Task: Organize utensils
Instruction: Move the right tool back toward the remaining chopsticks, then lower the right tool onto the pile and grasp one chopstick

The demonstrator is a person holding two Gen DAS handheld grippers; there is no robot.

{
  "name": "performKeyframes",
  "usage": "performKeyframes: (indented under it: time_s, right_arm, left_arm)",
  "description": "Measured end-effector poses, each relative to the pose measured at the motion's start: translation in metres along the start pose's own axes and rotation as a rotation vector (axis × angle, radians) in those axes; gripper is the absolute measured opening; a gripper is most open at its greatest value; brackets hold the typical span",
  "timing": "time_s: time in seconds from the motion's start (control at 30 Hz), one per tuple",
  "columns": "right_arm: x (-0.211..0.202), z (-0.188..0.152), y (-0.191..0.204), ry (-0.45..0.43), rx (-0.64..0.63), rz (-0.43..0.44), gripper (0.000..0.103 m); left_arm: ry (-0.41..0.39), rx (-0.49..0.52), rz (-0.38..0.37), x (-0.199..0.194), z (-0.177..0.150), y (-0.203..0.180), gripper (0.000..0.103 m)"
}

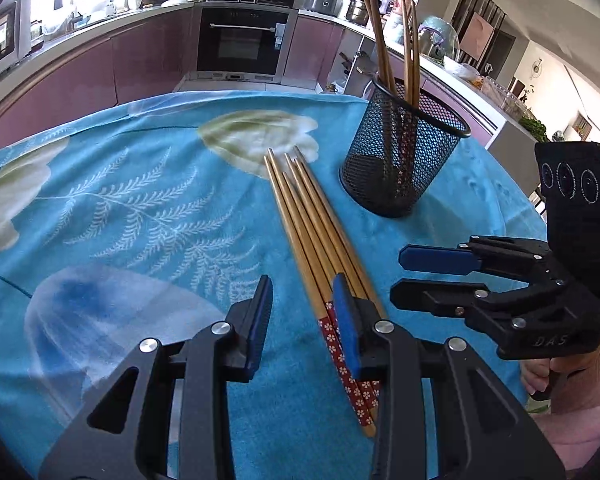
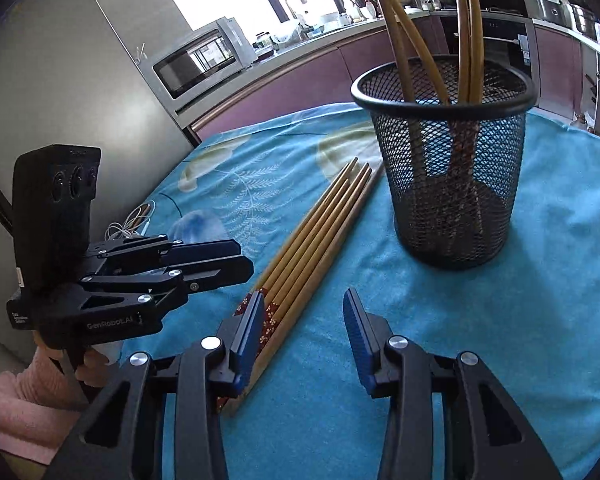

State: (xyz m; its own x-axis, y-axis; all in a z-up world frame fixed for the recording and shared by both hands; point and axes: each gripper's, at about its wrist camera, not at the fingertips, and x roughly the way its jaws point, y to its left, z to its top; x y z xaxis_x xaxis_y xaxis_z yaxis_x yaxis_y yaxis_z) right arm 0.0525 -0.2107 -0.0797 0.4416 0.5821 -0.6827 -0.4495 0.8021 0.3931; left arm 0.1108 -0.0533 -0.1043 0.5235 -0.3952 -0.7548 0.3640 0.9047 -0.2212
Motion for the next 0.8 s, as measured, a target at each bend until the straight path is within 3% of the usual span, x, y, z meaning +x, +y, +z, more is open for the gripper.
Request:
performKeyframes:
  time_s: [0.8]
  right_arm:
    - [0.017,0.001,0.023,0.026,-0.093,-0.142,0.036]
  left_arm:
    - [0.025,0.017,0.017,0.006,-0.01,-0.004,0.031]
